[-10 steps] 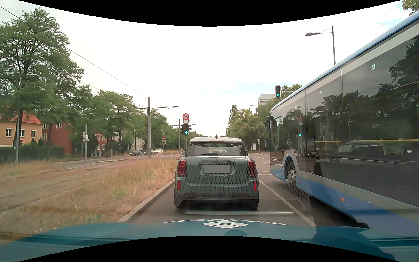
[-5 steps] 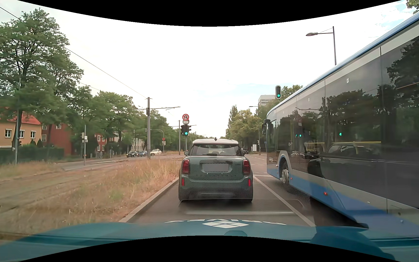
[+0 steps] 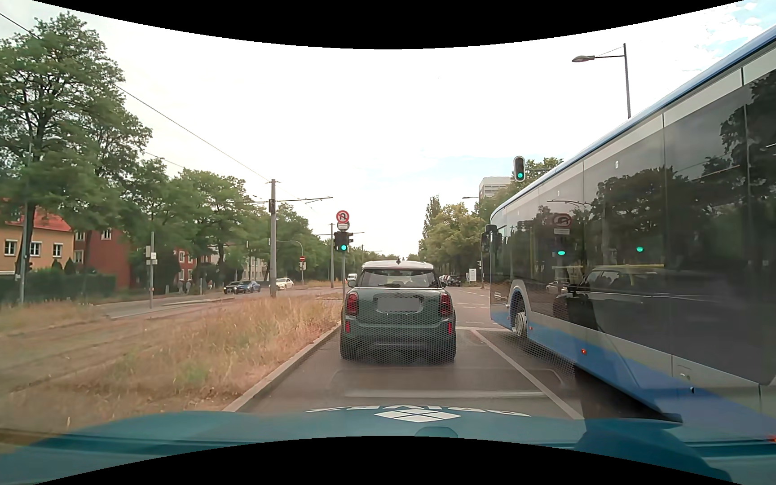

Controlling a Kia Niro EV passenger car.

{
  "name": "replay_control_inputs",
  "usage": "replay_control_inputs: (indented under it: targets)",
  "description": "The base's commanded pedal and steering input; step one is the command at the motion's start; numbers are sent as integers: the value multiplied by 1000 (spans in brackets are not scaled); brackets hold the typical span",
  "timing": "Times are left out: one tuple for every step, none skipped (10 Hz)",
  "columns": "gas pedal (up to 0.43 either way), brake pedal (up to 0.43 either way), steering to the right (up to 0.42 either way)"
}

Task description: Follow the waypoints while adhering to traffic rules and regulations

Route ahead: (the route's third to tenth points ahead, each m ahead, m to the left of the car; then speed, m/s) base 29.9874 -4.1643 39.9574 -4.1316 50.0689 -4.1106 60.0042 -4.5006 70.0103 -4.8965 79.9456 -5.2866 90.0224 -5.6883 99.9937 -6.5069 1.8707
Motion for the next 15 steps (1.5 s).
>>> replay_control_inputs:
  targets:
    - [469, 0, -14]
    - [480, 0, -14]
    - [500, 0, -14]
    - [512, 0, -14]
    - [512, 0, -14]
    - [512, 0, -14]
    - [512, 0, -13]
    - [512, 0, -13]
    - [500, 0, -12]
    - [500, 0, -12]
    - [500, 0, -11]
    - [500, 0, -11]
    - [500, 0, -11]
    - [500, 0, -11]
    - [500, 0, -10]
